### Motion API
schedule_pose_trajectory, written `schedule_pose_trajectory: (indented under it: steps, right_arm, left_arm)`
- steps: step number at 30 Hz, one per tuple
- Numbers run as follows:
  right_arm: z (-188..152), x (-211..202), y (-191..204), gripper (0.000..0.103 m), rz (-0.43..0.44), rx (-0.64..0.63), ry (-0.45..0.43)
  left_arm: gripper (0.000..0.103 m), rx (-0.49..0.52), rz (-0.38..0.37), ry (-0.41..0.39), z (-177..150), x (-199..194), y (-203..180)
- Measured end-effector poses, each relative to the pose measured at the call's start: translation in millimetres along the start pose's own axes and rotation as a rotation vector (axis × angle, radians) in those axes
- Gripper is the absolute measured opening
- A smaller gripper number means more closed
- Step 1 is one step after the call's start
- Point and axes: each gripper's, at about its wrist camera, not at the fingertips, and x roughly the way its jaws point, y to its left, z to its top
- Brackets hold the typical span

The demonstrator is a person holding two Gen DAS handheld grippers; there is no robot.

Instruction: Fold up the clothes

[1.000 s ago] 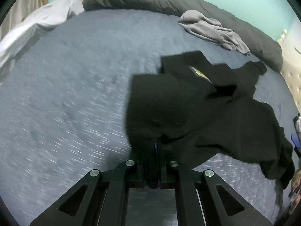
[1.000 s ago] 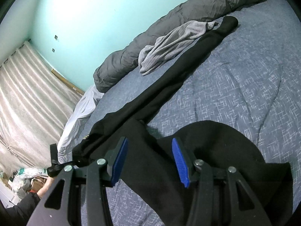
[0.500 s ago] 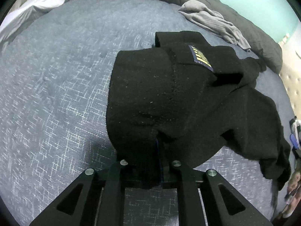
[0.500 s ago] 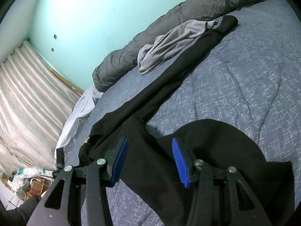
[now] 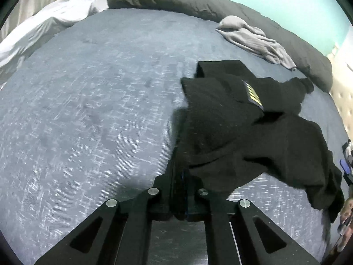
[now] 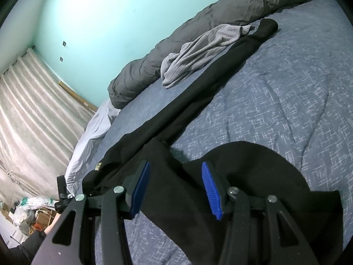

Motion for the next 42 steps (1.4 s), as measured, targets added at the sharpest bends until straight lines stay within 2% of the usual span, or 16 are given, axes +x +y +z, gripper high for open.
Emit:
schedule_pose_trajectory:
  steps: [7,11,13,18,23,26,28,32,34,39,42]
  right_arm:
    - [9,-6,-13,0.050,-0.019,0.024,-0.014]
    - [18,-13,-27,0.050,-0.035,0.052,-0.020]
    - [21,-14,-35,0.056,-0.067,0.063,0.008]
    - [23,-30,-51,0.058,-0.117,0.111,0.056]
    - [15,-65,-66,0.058,-0.215,0.089,0.107]
    - [8,-84,-73,0.058,-0.260,0.071,0.129]
    - [3,-95,-76,0.058,-0.285,0.056,0.147]
    - [-4,-108,-82,0.059,-0.320,0.067,0.180]
    - [-6,-113,-87,0.063,-0.326,0.097,0.185]
    - [-18,-116,-101,0.065,-0.327,0.167,0.217]
    - [-29,-111,-109,0.065,-0.309,0.203,0.250]
  left_arm:
    - [0.005,-0.025,0.037,-0.034,16,-4,15]
    - [0.006,-0.011,0.065,0.017,15,16,10]
    - [0.007,-0.016,0.064,0.040,12,20,5]
    - [0.012,-0.088,-0.008,-0.007,7,-3,11]
    - [0.012,-0.087,-0.064,-0.043,-2,-29,2]
    - [0.010,-0.126,-0.075,-0.053,-14,-45,7]
    - [0.010,-0.099,-0.064,-0.064,-18,-54,6]
    - [0.010,-0.057,-0.060,-0.097,-26,-69,-9]
    - [0.010,-0.052,-0.072,-0.115,-34,-75,-18]
    - [0.010,-0.026,-0.117,-0.157,-51,-73,-61]
    - [0.010,-0.013,-0.151,-0.154,-65,-64,-88]
